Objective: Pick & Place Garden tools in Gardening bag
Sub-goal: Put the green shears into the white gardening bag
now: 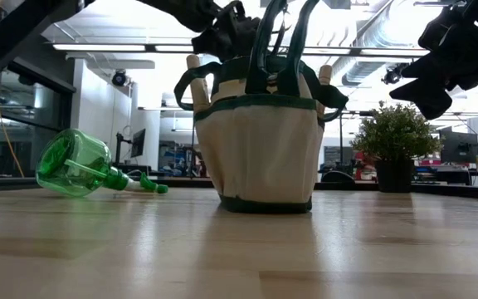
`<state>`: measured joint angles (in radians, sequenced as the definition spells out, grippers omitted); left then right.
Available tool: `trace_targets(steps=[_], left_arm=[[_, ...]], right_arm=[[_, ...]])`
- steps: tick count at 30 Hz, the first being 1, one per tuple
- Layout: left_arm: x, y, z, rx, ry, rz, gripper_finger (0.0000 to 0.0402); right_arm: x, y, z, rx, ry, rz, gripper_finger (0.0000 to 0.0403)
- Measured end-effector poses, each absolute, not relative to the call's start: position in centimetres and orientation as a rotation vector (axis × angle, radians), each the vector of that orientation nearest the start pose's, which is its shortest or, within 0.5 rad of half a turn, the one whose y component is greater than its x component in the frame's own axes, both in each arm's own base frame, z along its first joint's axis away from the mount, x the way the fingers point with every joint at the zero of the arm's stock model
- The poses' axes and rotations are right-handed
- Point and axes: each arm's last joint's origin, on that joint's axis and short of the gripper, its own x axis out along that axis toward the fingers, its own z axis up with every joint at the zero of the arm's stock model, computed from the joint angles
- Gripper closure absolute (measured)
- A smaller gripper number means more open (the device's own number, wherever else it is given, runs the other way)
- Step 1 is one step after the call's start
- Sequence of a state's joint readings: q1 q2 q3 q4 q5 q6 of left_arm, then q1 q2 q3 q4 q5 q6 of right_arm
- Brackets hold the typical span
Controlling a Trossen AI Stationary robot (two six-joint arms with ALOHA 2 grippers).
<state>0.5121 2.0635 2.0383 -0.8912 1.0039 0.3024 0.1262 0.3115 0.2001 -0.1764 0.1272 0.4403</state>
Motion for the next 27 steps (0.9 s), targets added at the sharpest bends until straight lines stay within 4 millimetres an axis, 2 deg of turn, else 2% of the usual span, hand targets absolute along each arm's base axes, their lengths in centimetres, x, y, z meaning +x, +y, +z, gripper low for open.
trace_targets(steps=[5,9,13,20,27], left_arm=[[39.1,18.9,33.4,-0.329,0.584,-0.554,0.0402],[39.3,18.6,33.2,-0.281,0.631,-0.495,0.0402],[39.3,18.5,33.2,-0.287,0.631,-0.507,0.0401],[38.6,17.6,32.5,-0.335,0.749,-0.504,0.0401],[39.0,18.4,32.7,-0.309,0.733,-0.413,0.0402]], right_arm=[[11.1,1.0,18.9,0.401,0.280,-0.064,0.0206],[11.1,1.0,18.9,0.401,0.280,-0.064,0.0206],[11.1,1.0,18.9,0.401,0.280,-0.064,0.0206],[11.1,1.0,18.9,0.401,0.280,-0.064,0.0206],[11.1,1.0,18.9,0.401,0.280,-0.064,0.0206]])
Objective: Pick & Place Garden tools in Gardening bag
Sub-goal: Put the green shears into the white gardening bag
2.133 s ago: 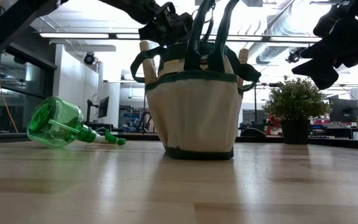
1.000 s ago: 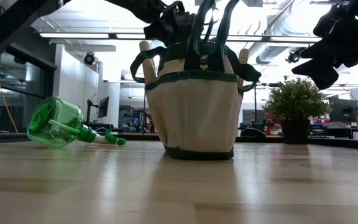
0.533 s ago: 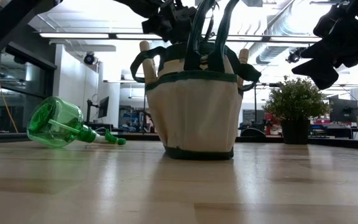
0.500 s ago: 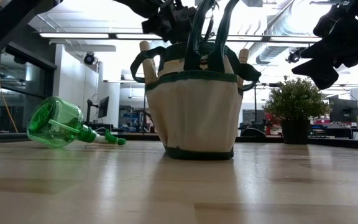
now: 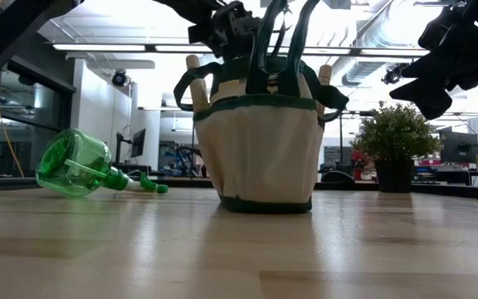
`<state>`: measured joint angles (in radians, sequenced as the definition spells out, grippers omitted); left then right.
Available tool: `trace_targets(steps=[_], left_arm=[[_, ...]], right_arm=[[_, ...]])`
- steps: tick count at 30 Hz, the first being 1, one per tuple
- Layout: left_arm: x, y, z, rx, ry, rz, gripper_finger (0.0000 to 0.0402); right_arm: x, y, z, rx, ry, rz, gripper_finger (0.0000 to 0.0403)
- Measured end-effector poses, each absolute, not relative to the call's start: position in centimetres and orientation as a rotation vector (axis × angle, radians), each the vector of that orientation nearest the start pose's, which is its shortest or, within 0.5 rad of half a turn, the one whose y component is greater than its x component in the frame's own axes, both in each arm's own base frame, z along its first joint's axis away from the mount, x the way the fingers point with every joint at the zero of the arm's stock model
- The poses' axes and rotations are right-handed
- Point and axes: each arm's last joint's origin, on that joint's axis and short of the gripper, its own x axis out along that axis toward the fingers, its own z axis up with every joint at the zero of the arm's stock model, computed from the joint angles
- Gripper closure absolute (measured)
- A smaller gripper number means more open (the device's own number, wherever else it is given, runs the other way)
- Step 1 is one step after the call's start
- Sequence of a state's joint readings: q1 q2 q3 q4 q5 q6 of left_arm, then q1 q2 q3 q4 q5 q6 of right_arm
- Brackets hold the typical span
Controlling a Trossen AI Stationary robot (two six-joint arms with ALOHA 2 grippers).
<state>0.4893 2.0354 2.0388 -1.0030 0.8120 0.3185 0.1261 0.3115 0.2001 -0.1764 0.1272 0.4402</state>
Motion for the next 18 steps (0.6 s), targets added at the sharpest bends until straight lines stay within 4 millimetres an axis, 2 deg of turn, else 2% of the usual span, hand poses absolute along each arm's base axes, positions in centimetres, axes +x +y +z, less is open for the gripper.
trace_targets(steps=[4,10,18], left_arm=[[38.9,18.8,32.7,-0.344,0.733,-0.379,0.0402],[38.8,18.6,32.6,-0.275,0.725,-0.428,0.0402],[39.5,17.6,32.9,-0.225,0.676,-0.493,0.0402]], right_arm=[[11.1,1.0,18.9,0.401,0.280,-0.064,0.0206],[11.1,1.0,18.9,0.401,0.280,-0.064,0.0206],[11.1,1.0,18.9,0.401,0.280,-0.064,0.0206]])
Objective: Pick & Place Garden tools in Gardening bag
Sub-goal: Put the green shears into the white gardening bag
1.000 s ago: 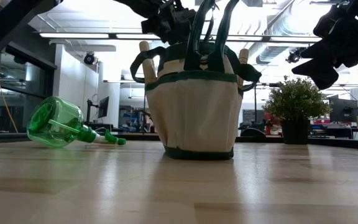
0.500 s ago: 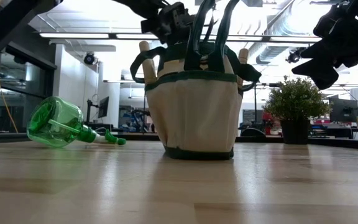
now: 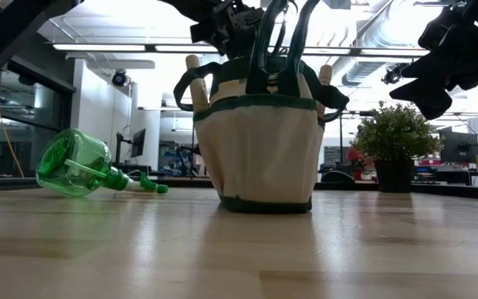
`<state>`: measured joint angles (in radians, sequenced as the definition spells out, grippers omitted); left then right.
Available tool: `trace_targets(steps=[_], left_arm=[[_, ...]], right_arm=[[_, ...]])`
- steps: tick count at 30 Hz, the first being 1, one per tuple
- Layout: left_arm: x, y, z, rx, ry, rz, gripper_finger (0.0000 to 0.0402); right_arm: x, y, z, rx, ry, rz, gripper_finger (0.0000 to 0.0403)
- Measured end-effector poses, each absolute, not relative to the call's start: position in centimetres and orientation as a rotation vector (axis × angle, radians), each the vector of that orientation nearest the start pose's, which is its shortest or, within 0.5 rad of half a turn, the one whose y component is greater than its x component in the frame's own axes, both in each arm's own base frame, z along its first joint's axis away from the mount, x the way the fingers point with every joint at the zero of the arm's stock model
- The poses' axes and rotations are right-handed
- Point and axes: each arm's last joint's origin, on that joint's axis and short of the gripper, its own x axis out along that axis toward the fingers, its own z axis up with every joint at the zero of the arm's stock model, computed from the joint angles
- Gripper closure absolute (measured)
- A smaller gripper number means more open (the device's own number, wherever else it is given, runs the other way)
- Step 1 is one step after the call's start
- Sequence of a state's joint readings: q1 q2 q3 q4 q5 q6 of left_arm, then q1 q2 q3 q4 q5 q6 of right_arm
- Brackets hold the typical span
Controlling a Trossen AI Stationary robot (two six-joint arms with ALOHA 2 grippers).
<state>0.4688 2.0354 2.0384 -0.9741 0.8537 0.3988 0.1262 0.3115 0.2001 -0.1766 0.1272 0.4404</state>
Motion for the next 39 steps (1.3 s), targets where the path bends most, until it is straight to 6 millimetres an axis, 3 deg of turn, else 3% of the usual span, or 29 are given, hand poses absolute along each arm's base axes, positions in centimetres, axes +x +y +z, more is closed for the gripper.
trace_targets(steps=[11,21,25,35,39], left_arm=[[39.5,17.5,32.9,-0.233,0.667,-0.509,0.0374],[39.7,17.3,32.9,-0.242,0.664,-0.519,0.0264],[39.7,17.0,33.1,-0.234,0.662,-0.520,0.0238],[38.6,16.6,34.9,-0.168,0.650,-0.484,0.0235],[38.3,16.5,34.8,-0.181,0.677,-0.495,0.0263]], right_arm=[[11.1,1.0,18.9,0.401,0.280,-0.064,0.0206],[11.1,1.0,18.9,0.401,0.280,-0.064,0.0206],[11.1,1.0,18.9,0.401,0.281,-0.064,0.0206],[11.1,1.0,18.9,0.401,0.280,-0.064,0.0206],[11.1,1.0,18.9,0.401,0.280,-0.064,0.0206]])
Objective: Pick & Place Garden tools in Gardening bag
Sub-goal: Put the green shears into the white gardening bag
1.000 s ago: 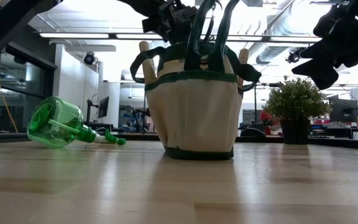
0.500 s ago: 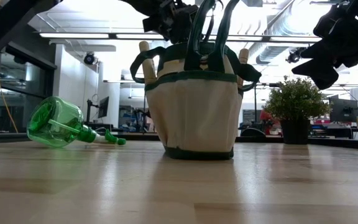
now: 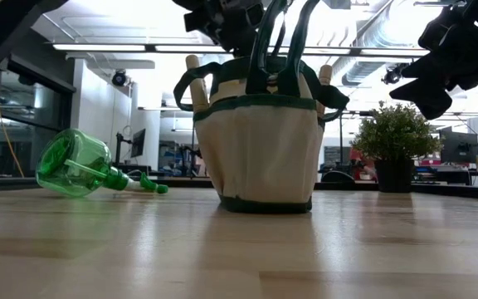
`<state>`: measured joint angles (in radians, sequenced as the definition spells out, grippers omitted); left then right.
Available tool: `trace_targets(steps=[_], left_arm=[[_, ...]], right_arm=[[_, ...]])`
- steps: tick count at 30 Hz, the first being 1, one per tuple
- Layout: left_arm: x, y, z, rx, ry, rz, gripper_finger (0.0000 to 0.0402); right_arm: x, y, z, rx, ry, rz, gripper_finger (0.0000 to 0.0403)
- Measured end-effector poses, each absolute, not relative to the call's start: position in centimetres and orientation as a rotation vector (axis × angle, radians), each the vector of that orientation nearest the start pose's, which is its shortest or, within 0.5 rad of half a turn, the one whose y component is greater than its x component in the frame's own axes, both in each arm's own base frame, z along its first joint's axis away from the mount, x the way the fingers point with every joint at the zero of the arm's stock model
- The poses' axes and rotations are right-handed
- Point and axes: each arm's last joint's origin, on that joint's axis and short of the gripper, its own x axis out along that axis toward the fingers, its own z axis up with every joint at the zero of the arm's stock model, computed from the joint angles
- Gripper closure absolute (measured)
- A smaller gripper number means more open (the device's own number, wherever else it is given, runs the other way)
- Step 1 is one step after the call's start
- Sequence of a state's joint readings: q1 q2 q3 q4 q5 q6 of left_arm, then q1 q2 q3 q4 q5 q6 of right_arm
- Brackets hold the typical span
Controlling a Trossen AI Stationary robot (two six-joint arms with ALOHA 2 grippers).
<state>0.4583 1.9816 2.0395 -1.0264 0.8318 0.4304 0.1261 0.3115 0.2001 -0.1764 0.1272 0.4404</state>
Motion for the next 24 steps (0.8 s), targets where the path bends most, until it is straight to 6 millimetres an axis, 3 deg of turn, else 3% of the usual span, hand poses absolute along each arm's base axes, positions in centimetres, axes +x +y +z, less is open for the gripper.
trace_targets(steps=[7,15,24], left_arm=[[37.9,16.3,34.5,-0.182,0.705,-0.515,0.0389],[37.8,16.4,34.3,-0.167,0.756,-0.463,0.0400],[36.8,16.0,33.7,-0.273,0.877,-0.458,0.0401]], right_arm=[[11.1,1.0,18.9,0.401,0.280,-0.064,0.0206],[11.1,1.0,18.9,0.401,0.280,-0.064,0.0206],[11.1,1.0,18.9,0.401,0.280,-0.064,0.0206]])
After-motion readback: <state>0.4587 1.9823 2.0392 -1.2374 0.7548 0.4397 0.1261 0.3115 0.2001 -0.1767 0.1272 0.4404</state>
